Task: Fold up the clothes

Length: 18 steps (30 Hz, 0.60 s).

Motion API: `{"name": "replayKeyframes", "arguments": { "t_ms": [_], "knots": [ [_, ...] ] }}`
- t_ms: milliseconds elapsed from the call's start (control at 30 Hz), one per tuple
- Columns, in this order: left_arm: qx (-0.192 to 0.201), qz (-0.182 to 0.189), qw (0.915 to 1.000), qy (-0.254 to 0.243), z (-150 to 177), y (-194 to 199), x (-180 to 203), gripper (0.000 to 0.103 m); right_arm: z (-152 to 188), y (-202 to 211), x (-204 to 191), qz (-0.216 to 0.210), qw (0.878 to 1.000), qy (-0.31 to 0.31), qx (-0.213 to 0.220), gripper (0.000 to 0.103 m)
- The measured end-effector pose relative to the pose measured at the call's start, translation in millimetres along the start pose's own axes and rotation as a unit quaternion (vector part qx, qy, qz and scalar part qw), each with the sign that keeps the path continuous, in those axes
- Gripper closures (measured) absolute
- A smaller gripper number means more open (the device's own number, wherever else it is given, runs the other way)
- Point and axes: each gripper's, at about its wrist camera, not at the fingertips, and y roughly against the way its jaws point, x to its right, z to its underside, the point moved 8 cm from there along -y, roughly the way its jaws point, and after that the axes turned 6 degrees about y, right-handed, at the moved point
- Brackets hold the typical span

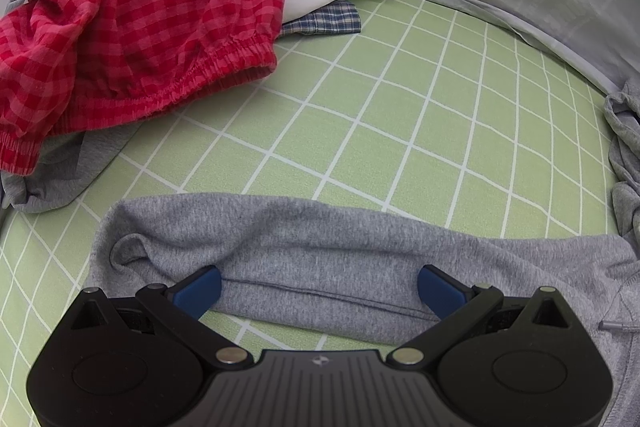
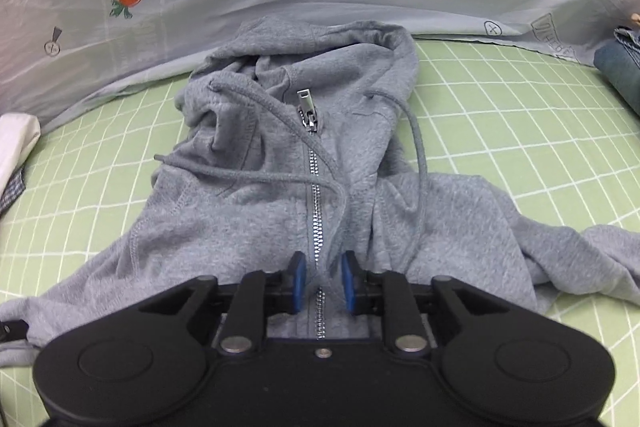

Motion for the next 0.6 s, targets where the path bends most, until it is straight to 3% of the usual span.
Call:
{"name": "replayKeyframes", "arguments": {
  "t_ms": [300, 400, 500, 600],
  "knots": [
    [0.001, -0.001, 1.0000, 0.002, -0.3, 0.7, 0.8, 0.000, 8.5, 80.1, 30.7, 0.042, 0.994, 0.073, 0.066, 0.099],
    [0.001, -0.002, 1.0000, 0.004, -0.3, 1.0, 1.0, 0.000, 24.0, 77.0, 31.3, 0.014, 0.997, 0.069, 0.035, 0.098],
    [-0.006, -0.004, 1.0000, 0.003, 1.1, 3.8, 2.5, 0.000, 45.1, 59.0, 30.2, -0.016, 0.998, 0.047, -0.024, 0.097],
    [-0.007, 0.013, 0.9999, -0.003, 5.4, 15.4, 7.3, 0.000, 51.0, 65.6, 28.8, -0.028, 0.998, 0.046, -0.024, 0.084]
  ]
}}
